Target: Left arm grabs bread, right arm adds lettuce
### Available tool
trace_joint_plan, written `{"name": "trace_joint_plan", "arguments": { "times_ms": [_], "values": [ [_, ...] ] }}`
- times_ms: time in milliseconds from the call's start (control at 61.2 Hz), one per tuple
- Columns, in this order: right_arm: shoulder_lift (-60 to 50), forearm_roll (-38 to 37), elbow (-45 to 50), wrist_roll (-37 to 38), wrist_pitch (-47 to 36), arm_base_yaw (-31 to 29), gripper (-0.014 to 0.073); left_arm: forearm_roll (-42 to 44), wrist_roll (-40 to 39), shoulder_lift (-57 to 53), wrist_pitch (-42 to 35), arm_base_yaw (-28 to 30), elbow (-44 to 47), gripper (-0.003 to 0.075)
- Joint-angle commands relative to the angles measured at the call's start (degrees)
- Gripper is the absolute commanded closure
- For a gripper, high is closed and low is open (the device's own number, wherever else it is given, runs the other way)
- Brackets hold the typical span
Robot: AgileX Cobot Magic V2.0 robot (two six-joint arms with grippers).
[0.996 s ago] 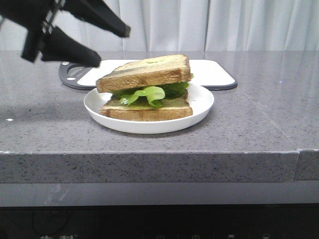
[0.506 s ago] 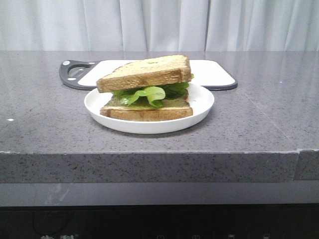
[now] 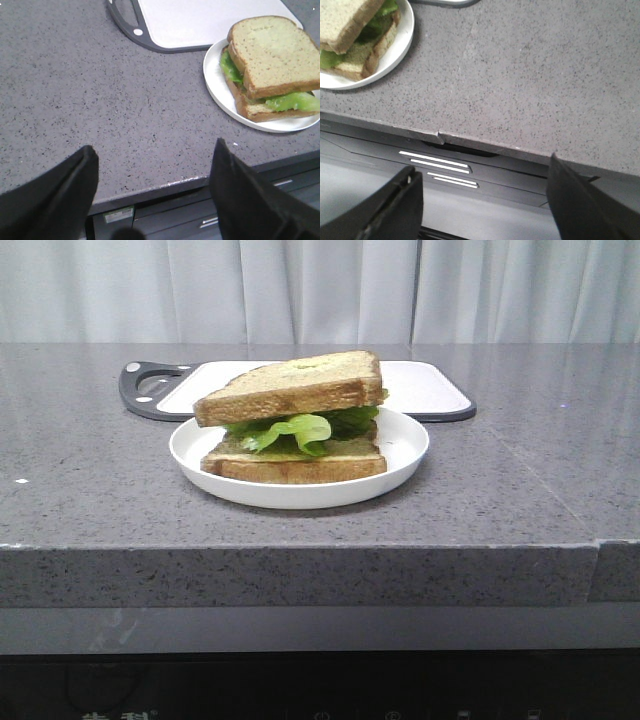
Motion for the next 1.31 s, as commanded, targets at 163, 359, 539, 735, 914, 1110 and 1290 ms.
{"name": "trace_joint_plan", "arguments": {
  "times_ms": [163, 359, 539, 735, 914, 1110, 1290],
  "values": [
    [-0.1, -0.8, -1.3, 0.1, -4.3, -0.3, 0.0314, -0.5, -0.6, -1.0, -7.3, -0.5, 0.0, 0.0548],
    [-0.1, -0.7, -1.3, 0.1, -4.2, -0.3, 0.0596, -0.5, -0.6, -1.0, -9.1, -0.5, 0.0, 0.074],
    [-0.1, -0.7, -1.3, 0.1, -3.0, -0.3, 0.071, -0.6, -0.6, -1.0, -8.9, -0.5, 0.0, 0.0741],
    [-0.1, -0.7, -1.3, 0.1, 1.7, -0.3, 0.0711, -0.6, -0.6, -1.0, -8.9, -0.5, 0.0, 0.0741],
    [-0.1, -0.7, -1.3, 0.1, 2.3, -0.3, 0.0711, -0.6, -0.6, -1.0, -8.9, -0.5, 0.0, 0.0741],
    [-0.1, -0.7, -1.3, 0.1, 2.3, -0.3, 0.0711, -0.6, -0.6, -5.0, -10.9, 0.1, 2.4, 0.0741],
    [-0.1, -0.7, -1.3, 0.1, 2.3, -0.3, 0.0711, -0.6, -0.6, -14.0, -23.7, 5.1, 14.1, 0.0741]
  ]
}}
